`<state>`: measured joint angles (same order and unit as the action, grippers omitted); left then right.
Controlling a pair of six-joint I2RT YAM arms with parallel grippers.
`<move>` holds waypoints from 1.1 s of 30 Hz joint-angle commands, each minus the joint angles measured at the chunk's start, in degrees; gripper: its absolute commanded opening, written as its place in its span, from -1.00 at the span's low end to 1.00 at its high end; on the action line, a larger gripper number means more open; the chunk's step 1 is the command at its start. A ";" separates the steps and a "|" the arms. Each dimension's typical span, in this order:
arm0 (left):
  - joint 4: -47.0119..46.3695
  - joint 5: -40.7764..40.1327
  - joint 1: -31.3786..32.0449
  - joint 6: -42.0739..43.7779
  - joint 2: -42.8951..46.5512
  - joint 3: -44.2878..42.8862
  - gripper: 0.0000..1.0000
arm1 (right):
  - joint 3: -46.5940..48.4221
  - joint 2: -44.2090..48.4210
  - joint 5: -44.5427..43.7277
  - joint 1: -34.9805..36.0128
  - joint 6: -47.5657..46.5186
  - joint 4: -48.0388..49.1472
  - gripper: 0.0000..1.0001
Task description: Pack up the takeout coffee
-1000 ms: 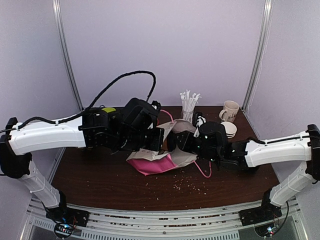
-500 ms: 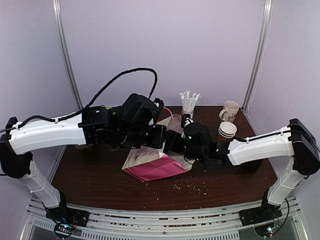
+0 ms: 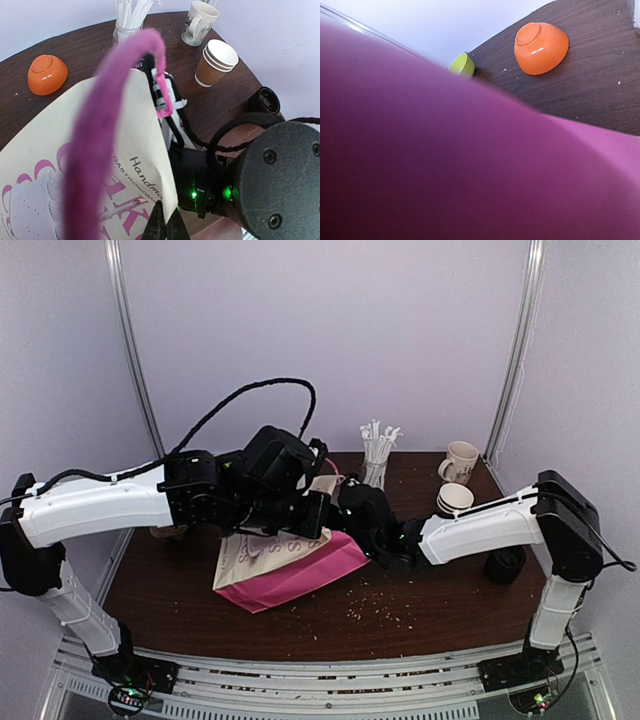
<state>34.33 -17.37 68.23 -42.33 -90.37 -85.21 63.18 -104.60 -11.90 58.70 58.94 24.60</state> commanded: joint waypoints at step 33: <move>-5.32 -7.71 1.12 -0.55 8.35 8.76 -1.00 | -13.85 24.57 -1.21 -0.38 -6.17 -6.99 -1.00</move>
<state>31.29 -23.46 69.17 -43.20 -83.88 -77.43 50.98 -83.00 -10.61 58.24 54.68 19.51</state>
